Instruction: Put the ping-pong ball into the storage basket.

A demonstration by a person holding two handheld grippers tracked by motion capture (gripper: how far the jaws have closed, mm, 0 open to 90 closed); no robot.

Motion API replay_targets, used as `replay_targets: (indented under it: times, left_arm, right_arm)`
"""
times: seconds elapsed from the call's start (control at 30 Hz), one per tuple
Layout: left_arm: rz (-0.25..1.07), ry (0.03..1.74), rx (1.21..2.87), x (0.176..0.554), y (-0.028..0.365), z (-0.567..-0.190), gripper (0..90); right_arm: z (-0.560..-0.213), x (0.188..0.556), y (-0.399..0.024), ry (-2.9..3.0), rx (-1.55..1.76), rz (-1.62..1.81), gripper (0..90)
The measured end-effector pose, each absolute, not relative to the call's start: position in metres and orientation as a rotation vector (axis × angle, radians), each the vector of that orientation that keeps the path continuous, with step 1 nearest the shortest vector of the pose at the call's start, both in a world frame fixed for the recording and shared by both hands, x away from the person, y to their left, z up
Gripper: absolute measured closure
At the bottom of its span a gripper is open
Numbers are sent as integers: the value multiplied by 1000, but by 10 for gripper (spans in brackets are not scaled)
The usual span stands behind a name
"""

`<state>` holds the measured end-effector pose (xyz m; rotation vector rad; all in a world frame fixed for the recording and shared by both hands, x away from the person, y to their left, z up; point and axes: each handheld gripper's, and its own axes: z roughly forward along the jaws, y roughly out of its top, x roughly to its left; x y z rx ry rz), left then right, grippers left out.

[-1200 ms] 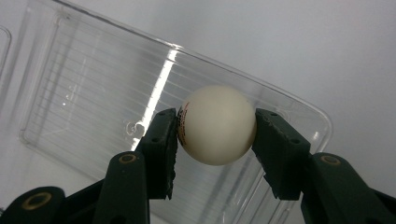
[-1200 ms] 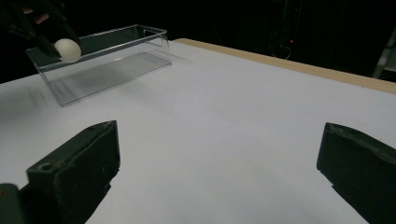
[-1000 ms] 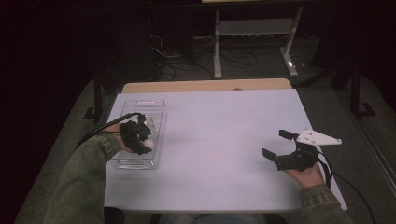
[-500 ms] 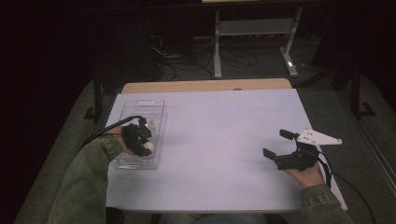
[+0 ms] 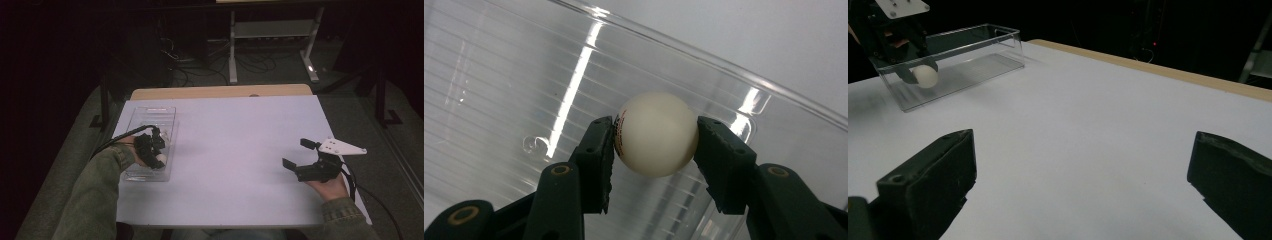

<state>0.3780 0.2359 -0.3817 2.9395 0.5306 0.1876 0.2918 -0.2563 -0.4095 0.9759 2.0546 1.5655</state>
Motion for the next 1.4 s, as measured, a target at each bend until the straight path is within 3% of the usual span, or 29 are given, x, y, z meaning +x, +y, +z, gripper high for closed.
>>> replay_targets:
  times: [0.27, 0.87, 1.23, 1.4]
  left_arm:
    - [161, 569, 2935, 381, 235, -383, 498]
    - [224, 584, 2905, 377, 237, -363, 356]
    - [222, 564, 2902, 372, 239, -350, 334]
    - [251, 574, 2897, 370, 238, -344, 264]
  right_arm:
    - [-409, 292, -256, 2056, 973, 1567, 0]
    - [-410, 291, -255, 2071, 972, 1564, 0]
    - [-410, 291, -254, 2077, 969, 1561, 0]
    - [-410, 291, -253, 2079, 966, 1560, 0]
